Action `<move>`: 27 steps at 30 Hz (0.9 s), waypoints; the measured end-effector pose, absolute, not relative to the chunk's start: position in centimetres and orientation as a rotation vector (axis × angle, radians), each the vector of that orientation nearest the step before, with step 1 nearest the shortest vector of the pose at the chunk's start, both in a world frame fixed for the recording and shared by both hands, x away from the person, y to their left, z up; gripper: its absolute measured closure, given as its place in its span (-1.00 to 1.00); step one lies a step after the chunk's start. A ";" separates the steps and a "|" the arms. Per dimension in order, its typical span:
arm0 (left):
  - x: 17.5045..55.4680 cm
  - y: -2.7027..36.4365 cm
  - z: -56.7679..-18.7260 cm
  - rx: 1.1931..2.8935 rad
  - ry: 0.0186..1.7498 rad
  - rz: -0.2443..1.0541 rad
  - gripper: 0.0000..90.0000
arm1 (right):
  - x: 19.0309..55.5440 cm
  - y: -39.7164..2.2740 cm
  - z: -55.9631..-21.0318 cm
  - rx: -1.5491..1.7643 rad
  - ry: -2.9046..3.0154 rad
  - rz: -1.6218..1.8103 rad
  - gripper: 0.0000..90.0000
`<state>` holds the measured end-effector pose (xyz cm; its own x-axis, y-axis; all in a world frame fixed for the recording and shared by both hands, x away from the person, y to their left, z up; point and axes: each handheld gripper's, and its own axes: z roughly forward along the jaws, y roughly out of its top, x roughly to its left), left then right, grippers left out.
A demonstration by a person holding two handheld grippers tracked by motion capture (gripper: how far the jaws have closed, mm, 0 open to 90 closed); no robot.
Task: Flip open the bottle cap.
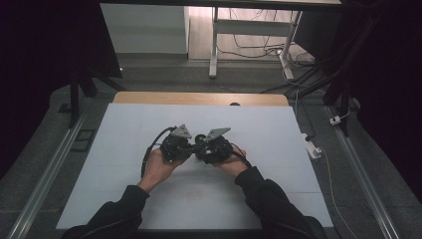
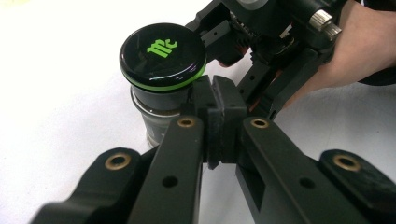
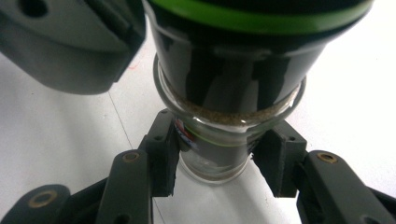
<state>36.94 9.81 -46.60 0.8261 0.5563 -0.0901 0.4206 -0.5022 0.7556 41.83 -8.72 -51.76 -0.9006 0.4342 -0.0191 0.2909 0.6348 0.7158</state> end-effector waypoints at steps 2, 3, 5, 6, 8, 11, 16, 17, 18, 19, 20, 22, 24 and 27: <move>36.9 9.8 -46.6 2.174 0.712 0.217 0.97 | 41.8 -8.7 -51.8 0.599 2.665 1.119 0.17; 36.9 9.8 -46.6 2.174 0.712 0.220 0.97 | 41.9 -8.7 -51.8 0.600 2.665 1.120 0.17; 36.9 9.8 -46.5 2.160 0.710 0.225 0.97 | 41.9 -8.7 -51.8 0.600 2.665 1.119 0.18; 36.9 9.8 -46.5 2.160 0.710 0.225 0.97 | 41.8 -8.7 -51.8 0.594 2.663 1.116 0.18; 37.0 10.0 -46.2 2.147 0.716 0.219 0.97 | 41.8 -8.7 -51.8 0.584 2.661 1.111 0.18; 37.0 9.9 -46.2 2.144 0.718 0.215 0.98 | 41.8 -8.7 -51.8 0.586 2.662 1.113 0.18; 37.2 10.0 -45.9 2.139 0.719 0.215 0.98 | 41.8 -8.7 -51.8 0.591 2.662 1.116 0.18; 37.2 10.0 -45.9 2.139 0.719 0.215 0.97 | 41.8 -8.7 -51.8 0.592 2.662 1.117 0.18; 37.3 10.2 -45.6 2.137 0.720 0.218 0.98 | 41.8 -8.7 -51.8 0.597 2.662 1.118 0.18; 37.3 10.2 -45.6 2.137 0.720 0.218 0.98 | 41.8 -8.7 -51.8 0.597 2.662 1.118 0.18; 37.4 10.2 -45.5 2.132 0.722 0.217 0.98 | 41.9 -8.7 -51.8 0.599 2.662 1.121 0.18; 37.4 10.2 -45.4 2.129 0.725 0.219 0.98 | 41.9 -8.8 -51.8 0.598 2.662 1.123 0.18; 37.6 10.3 -45.2 2.131 0.720 0.221 0.98 | 41.9 -8.8 -51.8 0.600 2.662 1.127 0.18; 37.7 10.4 -45.0 2.122 0.726 0.225 0.98 | 41.9 -8.8 -51.9 0.601 2.661 1.128 0.18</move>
